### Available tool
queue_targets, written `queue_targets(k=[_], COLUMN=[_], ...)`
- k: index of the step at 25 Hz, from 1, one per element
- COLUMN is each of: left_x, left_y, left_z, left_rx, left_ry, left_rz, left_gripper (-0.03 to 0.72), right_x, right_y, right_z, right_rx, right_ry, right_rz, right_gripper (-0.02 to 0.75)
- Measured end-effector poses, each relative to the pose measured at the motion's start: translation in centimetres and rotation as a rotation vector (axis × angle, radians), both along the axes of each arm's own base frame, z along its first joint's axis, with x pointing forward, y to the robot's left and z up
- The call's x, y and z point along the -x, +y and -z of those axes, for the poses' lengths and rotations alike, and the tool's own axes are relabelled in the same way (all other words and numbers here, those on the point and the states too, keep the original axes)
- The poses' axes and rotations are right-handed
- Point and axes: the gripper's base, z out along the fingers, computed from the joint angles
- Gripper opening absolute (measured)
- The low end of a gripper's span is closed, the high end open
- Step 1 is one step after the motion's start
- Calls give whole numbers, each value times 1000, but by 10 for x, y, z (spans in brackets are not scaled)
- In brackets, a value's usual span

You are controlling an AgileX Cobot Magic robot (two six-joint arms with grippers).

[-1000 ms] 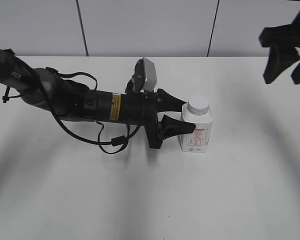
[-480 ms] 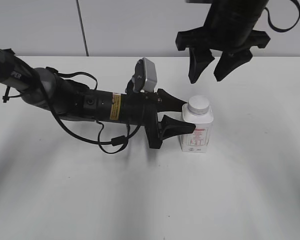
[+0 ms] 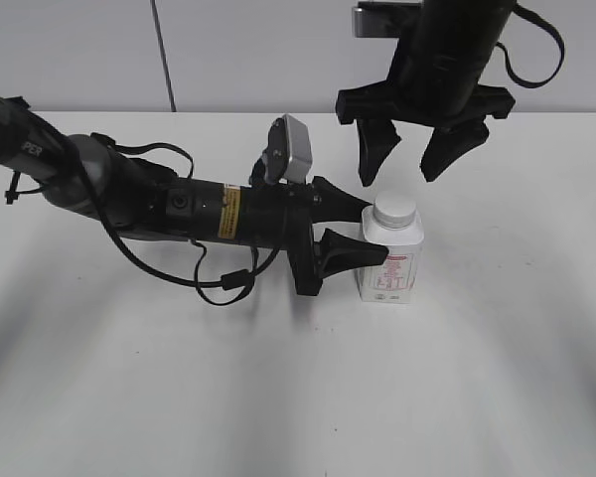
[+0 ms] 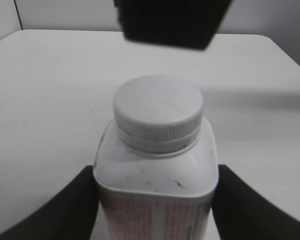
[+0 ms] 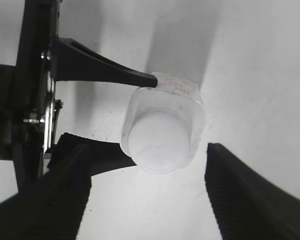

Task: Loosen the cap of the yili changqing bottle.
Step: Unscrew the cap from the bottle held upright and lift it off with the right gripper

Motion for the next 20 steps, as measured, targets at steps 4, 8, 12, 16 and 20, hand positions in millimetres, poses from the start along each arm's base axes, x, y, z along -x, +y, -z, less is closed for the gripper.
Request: queue_targets(k=[4,8,12,16,20], left_x=[0,0,0,0,0], left_y=[0,0,0,0,0], left_z=[0,0,0,0,0], left_rx=[0,0,0,0,0], left_ry=[0,0,0,0,0], left_rz=[0,0,0,0,0], left_gripper=[424,424,424,424,424], right_x=[-2,-2,-4,-6,-8], right_y=[1,1,2,3,4], right_z=[6,7,14,23,32], right_rx=[6,11,18,27,37], right_ry=[15,15,32,50,71], right_rz=[11,13,15,15,15], right_gripper=[561,563,563,563,534])
